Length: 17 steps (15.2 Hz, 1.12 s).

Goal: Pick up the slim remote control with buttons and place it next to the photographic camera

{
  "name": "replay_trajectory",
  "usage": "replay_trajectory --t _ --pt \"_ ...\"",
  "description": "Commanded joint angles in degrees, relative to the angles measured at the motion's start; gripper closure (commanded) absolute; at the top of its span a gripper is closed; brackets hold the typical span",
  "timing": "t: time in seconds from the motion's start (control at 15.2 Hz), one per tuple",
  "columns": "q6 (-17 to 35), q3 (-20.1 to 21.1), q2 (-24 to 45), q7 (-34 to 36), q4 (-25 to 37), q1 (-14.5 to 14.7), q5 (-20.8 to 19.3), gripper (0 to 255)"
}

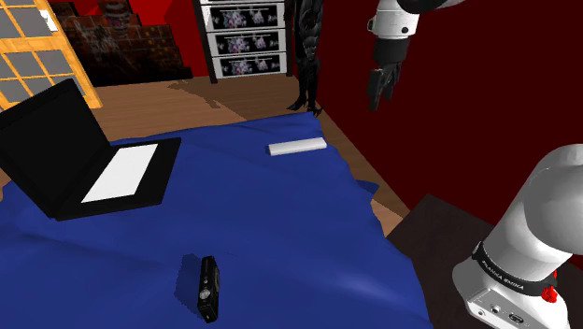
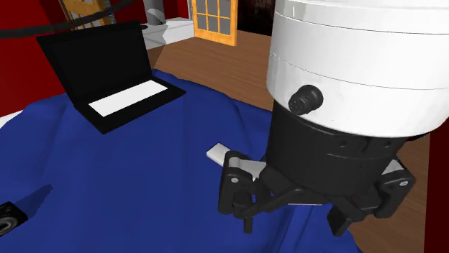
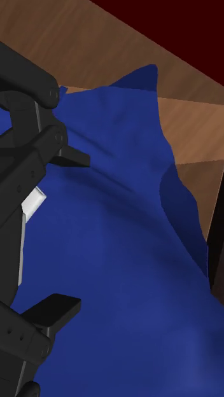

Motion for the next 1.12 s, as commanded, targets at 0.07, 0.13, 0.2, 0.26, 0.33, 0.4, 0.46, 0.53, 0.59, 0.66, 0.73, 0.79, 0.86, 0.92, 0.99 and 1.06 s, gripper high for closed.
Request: replay_trajectory --t 0.07,0.13,0.2,0.26,0.33,0.4,0.46,0.53,0.59,0.66,0.73,0.79,0.86,0.92,0.99,1.06 --pt "4.21 -1.34 6.23 -5.31 2.06 1.19 -0.02 0" --pt "5.45 -1.69 8.38 -7.01 2.95 1.59 0.1 0" --pt "6.64 -1.99 10.54 -8.71 3.91 1.96 0.26 0" --pt "7.75 -2.26 12.71 -10.4 4.93 2.34 0.47 0" --pt "8.8 -2.47 14.88 -12.09 6.02 2.68 0.71 0" --pt "9.79 -2.66 17.05 -13.77 7.18 3.04 0.99 0" --pt "10.7 -2.8 19.23 -15.44 8.4 3.37 1.29 0" --pt "11.54 -2.87 21.4 -17.11 9.68 3.66 1.62 0" --pt "12.32 -2.91 23.56 -18.75 11.01 3.93 1.97 0" --pt "13.03 -2.88 25.72 -20.38 12.41 4.17 2.33 0" --pt "13.67 -2.81 27.87 -21.98 13.85 4.4 2.69 0" --pt "14.25 -2.7 30.0 -23.56 15.36 4.61 3.05 0" --pt "14.76 -2.54 32.13 -25.1 16.91 4.79 3.4 0" --pt "15.2 -2.33 34.24 -26.62 18.52 4.95 3.74 0" --pt "15.59 -2.07 36.35 -28.09 20.17 5.08 4.04 0" --pt "15.92 -1.79 38.44 -29.53 21.88 5.2 4.33 0"
